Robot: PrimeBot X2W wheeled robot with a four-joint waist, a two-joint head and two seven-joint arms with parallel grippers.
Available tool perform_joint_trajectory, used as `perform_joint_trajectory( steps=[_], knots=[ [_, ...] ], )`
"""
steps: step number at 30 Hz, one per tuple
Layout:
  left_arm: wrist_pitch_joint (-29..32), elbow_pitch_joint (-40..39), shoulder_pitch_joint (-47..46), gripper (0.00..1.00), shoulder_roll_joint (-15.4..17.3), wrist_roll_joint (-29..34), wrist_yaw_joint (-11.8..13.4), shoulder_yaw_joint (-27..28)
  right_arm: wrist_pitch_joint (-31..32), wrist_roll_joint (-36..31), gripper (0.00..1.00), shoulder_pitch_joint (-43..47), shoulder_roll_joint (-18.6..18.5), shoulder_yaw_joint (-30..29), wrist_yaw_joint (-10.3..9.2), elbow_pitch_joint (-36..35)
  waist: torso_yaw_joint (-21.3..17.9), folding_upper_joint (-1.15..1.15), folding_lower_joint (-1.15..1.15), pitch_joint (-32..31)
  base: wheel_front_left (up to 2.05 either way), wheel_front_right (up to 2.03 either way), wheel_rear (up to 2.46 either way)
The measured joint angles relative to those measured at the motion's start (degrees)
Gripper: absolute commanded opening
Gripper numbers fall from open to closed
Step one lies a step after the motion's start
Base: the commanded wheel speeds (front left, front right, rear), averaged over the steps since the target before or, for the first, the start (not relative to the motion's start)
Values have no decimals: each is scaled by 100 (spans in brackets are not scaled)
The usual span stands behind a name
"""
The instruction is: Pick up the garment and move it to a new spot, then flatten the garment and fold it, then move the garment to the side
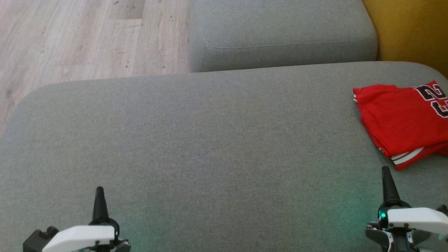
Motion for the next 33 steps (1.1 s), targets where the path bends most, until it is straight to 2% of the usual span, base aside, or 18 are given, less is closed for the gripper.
perform_joint_trajectory(
  steps=[30,33],
  knots=[
    [505,238,-510,0,-9,-2076,-301,523,485,2040,0,-502,-10,-271,0,175,-163,0,0,184,0,0,0],
    [547,247,-552,0,-15,-2119,-301,526,485,2086,0,-586,-12,-285,0,185,-163,0,0,185,0,0,0]
  ],
)
